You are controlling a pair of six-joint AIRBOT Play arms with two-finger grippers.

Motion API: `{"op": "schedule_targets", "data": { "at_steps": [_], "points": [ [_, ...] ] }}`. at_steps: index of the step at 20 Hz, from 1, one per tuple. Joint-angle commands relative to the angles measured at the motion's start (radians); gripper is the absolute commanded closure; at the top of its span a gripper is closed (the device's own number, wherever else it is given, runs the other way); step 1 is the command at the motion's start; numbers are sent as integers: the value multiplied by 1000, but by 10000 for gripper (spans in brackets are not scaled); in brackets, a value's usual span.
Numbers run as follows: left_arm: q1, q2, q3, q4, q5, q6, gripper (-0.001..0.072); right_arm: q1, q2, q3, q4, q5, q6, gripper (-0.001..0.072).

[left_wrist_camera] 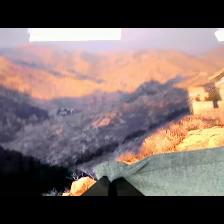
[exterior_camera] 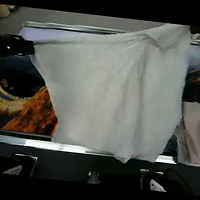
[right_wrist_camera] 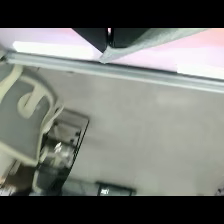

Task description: Fold the shirts.

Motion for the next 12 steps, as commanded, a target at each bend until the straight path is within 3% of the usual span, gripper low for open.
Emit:
{"op": "schedule_targets", "data": {
  "at_steps": [1,5,7,8,9,10,12],
  "points": [
    [72,-177,-34,-98,90,-43,678,2,-196,1,113,29,151,689],
    [84,-322,-34,-244,123,-43,678,4,-319,1,214,277,95,689],
    [84,-370,-34,-338,81,-43,677,4,-358,1,215,390,-34,688],
    [87,-383,-34,-388,72,-39,624,0,-366,1,216,426,-76,614],
    [92,-382,-33,-422,58,-20,351,-7,-360,2,216,460,-84,305],
    [103,-378,-19,-430,14,-5,83,-18,-344,2,219,502,-125,59],
    [150,-375,40,-429,-193,106,72,-73,-298,2,219,616,-250,180]
  ]
}}
